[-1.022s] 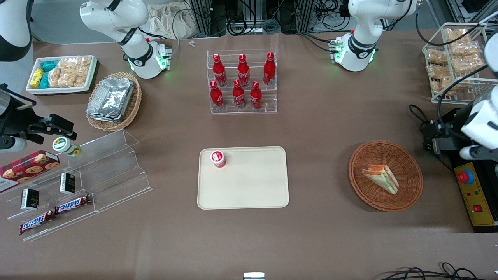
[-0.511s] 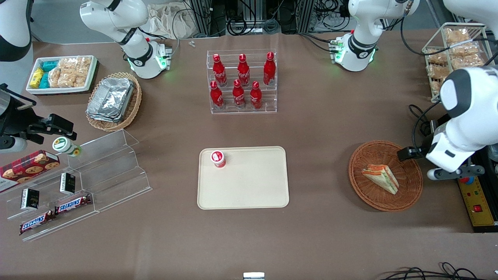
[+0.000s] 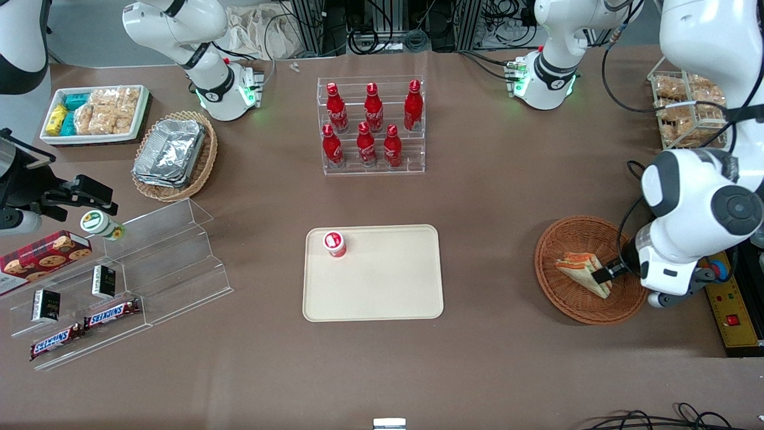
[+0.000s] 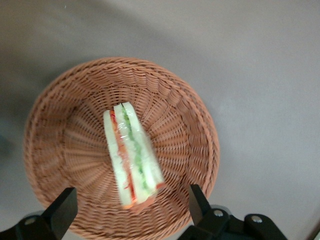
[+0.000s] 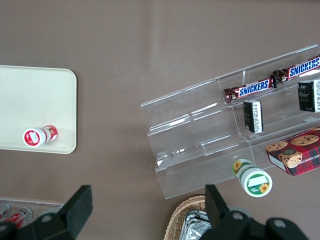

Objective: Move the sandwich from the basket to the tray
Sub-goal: 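Lower the left gripper onto the wrapped sandwich and close on it, then lift the sandwich out of the basket with the left gripper, then carry the sandwich over the cream tray and lower it beside the cup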

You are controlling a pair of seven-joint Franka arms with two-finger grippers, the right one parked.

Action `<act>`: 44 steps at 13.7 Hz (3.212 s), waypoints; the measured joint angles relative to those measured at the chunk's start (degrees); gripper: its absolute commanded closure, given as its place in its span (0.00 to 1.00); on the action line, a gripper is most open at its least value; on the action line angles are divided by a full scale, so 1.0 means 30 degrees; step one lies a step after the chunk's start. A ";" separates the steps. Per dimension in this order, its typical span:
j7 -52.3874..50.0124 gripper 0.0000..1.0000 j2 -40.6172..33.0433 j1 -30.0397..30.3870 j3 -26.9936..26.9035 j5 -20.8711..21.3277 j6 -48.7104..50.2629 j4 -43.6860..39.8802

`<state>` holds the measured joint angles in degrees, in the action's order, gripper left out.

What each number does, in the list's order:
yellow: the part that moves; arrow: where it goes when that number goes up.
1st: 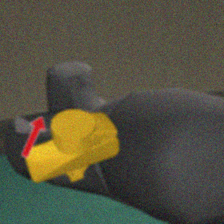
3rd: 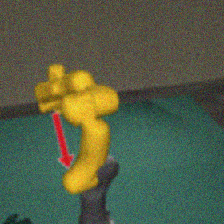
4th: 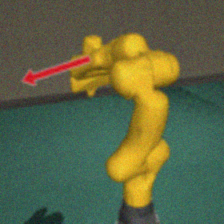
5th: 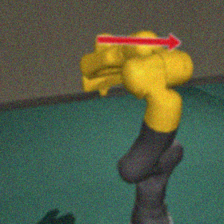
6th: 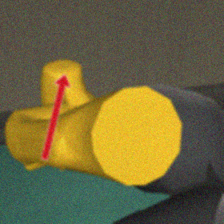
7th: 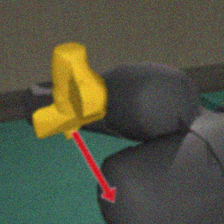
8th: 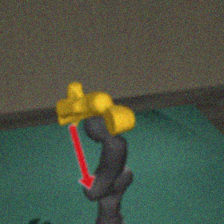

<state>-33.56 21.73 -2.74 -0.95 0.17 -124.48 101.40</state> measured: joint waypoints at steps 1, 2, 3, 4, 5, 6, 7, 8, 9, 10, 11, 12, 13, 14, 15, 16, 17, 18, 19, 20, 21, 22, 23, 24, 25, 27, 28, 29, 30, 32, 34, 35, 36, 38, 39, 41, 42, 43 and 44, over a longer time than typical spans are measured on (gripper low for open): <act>-0.0863 0.01 0.0255 -0.0008 0.0063 0.0000 -0.0092 0.0006; -0.1608 0.01 0.0483 -0.0013 0.0085 0.0000 -0.0138 0.0016; -0.2198 0.01 0.0702 -0.0014 0.0087 0.0000 -0.0199 0.0052; -0.2556 0.01 0.0894 -0.0012 0.0083 0.0001 -0.0370 0.0180; -0.2731 0.01 0.1053 -0.0008 0.0075 0.0001 -0.0811 0.0451; -0.2819 0.01 0.1160 0.0004 0.0058 0.0002 -0.1380 0.0839; -0.2874 0.01 0.1226 0.0024 0.0023 0.0002 -0.2013 0.1274; -0.2918 0.01 0.1275 0.0052 -0.0019 0.0002 -0.2641 0.1677; -0.2962 0.01 0.1345 0.0076 -0.0073 0.0002 -0.3088 0.1959; -0.2989 0.01 0.1435 0.0127 -0.0112 0.0002 -0.3365 0.2124; -0.2995 0.02 0.1544 0.0188 -0.0136 0.0003 -0.3616 0.2222; -0.2995 0.06 0.1634 0.0235 -0.0148 0.0003 -0.3841 0.2332; -0.2996 0.16 0.1688 0.0250 -0.0164 0.0004 -0.4102 0.2514; -0.3000 0.35 0.1716 0.0252 -0.0169 0.0004 -0.4337 0.2724; -0.3013 0.52 0.1728 0.0251 -0.0169 0.0004 -0.4488 0.2876; -0.3094 0.66 0.1728 0.0252 -0.0169 0.0004 -0.4537 0.2941; -0.3298 0.80 0.1727 0.0252 -0.0170 0.0004 -0.4569 0.2946; -0.3577 0.92 0.1725 0.0253 -0.0172 0.0004 -0.4646 0.2941; -0.3770 1.00 0.1720 0.0253 -0.0172 0.0004 -0.4700 0.2925; -0.3852 1.00 0.1692 0.0252 -0.0172 0.0004 -0.4710 0.2908; -0.3883 1.00 0.1626 0.0253 -0.0173 0.0004 -0.4710 0.2895; -0.3913 1.00 0.1497 0.0253 -0.0172 0.0004 -0.4677 0.2872; -0.3951 1.00 0.1263 0.0252 -0.0172 0.0004 -0.4424 0.2829; -0.4009 1.00 0.0893 0.0250 -0.0171 0.0006 -0.3563 0.2650; -0.4047 1.00 0.0435 0.0236 -0.0161 0.0010 -0.2157 0.2229; -0.4078 1.00 -0.0586 0.0144 -0.0054 0.0019 0.1598 0.0682; -0.4086 1.00 -0.1122 0.0043 0.0091 0.0021 0.3639 -0.0300; -0.4085 1.00 -0.1611 -0.0071 0.0412 0.0023 0.5581 -0.1296; -0.4082 1.00 -0.2016 -0.0219 0.0867 0.0024 0.7373 -0.2264; -0.4067 1.00 -0.2399 -0.0480 0.2272 0.0052 0.9369 -0.3578; -0.4065 1.00 -0.2381 -0.0681 0.3906 0.0288 0.9833 -0.3909; -0.3973 1.00 -0.2329 -0.0762 0.4582 0.0353 0.9891 -0.3908; -0.3850 1.00 -0.2216 -0.0811 0.5232 0.0394 0.9894 -0.3903; -0.3731 1.00 -0.1695 -0.1242 0.6288 0.0736 0.9883 -0.3909; -0.3707 1.00 -0.1320 -0.1836 0.6525 0.1135 0.9841 -0.3986; -0.3663 1.00 -0.0457 -0.3337 0.6651 0.1733 0.9727 -0.4565; -0.3540 1.00 -0.0051 -0.3803 0.6736 0.1810 0.9452 -0.4881; -0.3175 1.00 0.0312 -0.4028 0.6895 0.1869 0.8834 -0.5080; -0.2698 1.00 0.0615 -0.4135 0.7023 0.1900 0.8157 -0.5170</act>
<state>-41.65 23.57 -15.14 20.12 5.87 -100.01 85.89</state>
